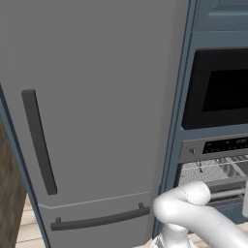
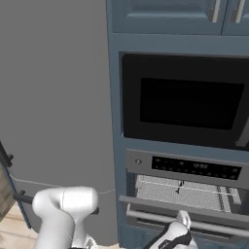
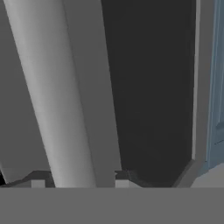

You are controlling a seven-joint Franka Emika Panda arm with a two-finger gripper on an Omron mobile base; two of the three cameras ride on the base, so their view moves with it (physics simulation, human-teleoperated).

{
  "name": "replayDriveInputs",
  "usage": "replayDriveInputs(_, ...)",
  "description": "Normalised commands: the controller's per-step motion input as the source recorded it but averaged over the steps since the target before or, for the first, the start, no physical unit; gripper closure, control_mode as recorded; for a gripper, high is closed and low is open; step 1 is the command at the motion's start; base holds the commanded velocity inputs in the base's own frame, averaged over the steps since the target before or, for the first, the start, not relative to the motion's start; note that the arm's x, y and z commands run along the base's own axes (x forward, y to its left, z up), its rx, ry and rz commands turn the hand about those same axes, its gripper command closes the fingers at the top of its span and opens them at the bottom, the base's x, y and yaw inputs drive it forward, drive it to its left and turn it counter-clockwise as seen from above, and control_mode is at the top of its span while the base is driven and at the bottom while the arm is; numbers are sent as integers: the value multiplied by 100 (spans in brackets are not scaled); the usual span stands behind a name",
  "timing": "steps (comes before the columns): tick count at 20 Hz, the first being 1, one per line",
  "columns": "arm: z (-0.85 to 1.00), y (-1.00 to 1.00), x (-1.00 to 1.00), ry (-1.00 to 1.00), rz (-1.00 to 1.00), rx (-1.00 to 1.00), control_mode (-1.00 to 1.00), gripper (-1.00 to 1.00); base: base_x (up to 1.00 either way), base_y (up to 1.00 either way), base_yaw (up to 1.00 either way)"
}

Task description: Take the fish from the oven and place it on the plate on the counter.

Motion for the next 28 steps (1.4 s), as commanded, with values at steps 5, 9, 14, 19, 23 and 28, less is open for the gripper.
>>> replayDriveInputs(5, -79, -6, -42, 11, 0, -8, -100, 100, 0, 0, 0)
replayDriveInputs(9, -94, -22, -47, 11, 0, -1, -100, 100, 0, 0, 0)
replayDriveInputs(14, -84, -20, -43, 14, 0, -2, -100, 100, 0, 0, 0)
replayDriveInputs(19, -78, -15, -60, 8, 0, -2, -100, 100, 0, 0, 0)
replayDriveInputs(23, -32, -8, -60, 0, 0, 0, -100, 100, 0, 0, 0)
replayDriveInputs(28, 15, 3, -18, 2, -2, -1, -100, -100, 0, 0, 0)
